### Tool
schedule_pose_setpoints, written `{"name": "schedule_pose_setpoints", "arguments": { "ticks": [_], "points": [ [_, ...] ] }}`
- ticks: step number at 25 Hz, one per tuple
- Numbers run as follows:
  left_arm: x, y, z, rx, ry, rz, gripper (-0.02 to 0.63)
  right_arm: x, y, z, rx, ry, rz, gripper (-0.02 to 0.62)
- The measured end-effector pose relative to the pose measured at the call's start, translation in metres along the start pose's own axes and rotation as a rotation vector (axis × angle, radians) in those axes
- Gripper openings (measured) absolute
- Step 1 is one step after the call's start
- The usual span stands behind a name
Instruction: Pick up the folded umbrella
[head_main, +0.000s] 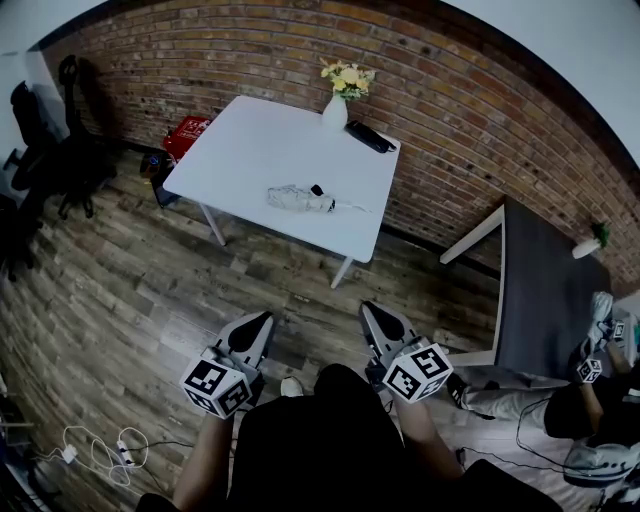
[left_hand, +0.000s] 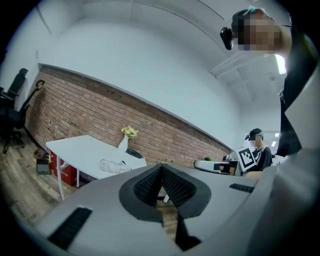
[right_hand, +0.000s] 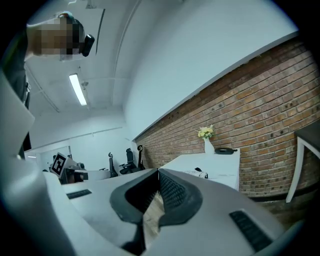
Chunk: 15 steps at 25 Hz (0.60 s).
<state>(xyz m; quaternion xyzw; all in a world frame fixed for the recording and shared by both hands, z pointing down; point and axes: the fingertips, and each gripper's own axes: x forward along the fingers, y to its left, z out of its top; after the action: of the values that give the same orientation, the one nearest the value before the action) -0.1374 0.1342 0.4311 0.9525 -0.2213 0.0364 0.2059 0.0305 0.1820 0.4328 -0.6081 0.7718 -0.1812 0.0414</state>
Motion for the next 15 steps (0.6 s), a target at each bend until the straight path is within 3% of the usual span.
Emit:
{"name": "schedule_pose_setpoints", "arguments": {
  "ticks": [15],
  "points": [
    [0.003,0.031,-0.001,-0.01,0.012,0.039,0.014,0.025,-0.009,0.002,-0.013,0.013,-0.017,0.021]
  ]
}}
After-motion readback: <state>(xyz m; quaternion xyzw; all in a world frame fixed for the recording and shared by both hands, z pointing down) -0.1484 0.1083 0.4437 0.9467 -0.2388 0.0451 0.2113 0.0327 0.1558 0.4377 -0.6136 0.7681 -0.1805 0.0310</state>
